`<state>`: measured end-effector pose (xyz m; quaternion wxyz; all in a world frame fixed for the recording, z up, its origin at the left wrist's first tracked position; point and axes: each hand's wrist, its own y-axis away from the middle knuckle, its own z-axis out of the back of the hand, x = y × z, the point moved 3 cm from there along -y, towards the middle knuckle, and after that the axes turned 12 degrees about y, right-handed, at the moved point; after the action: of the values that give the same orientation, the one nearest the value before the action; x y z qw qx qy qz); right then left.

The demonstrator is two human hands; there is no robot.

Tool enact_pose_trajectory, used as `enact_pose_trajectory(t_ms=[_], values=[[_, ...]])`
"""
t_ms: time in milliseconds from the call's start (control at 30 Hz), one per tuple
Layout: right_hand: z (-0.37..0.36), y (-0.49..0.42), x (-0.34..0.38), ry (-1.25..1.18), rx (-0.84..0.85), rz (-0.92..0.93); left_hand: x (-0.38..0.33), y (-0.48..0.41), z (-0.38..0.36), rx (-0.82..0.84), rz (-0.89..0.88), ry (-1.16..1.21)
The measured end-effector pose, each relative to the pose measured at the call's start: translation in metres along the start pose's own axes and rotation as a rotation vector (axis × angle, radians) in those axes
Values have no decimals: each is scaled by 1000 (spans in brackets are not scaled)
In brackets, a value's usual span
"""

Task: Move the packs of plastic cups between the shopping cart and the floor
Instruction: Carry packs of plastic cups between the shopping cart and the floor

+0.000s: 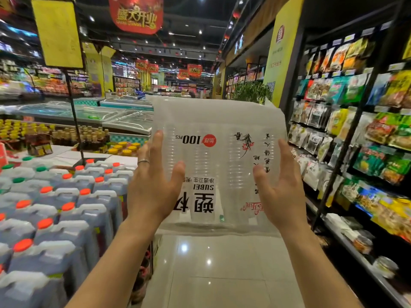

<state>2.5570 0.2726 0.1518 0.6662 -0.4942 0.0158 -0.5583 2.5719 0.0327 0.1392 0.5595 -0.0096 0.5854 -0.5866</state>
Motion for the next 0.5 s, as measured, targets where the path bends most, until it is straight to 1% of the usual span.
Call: enact_pose_trajectory(t_ms=[200, 500], values=[[-37, -48, -40, 30, -15, 17, 18, -39, -59, 2, 0, 15], [-129, -155, -92, 123, -27, -21, 88, -147, -166, 42, 0, 47]])
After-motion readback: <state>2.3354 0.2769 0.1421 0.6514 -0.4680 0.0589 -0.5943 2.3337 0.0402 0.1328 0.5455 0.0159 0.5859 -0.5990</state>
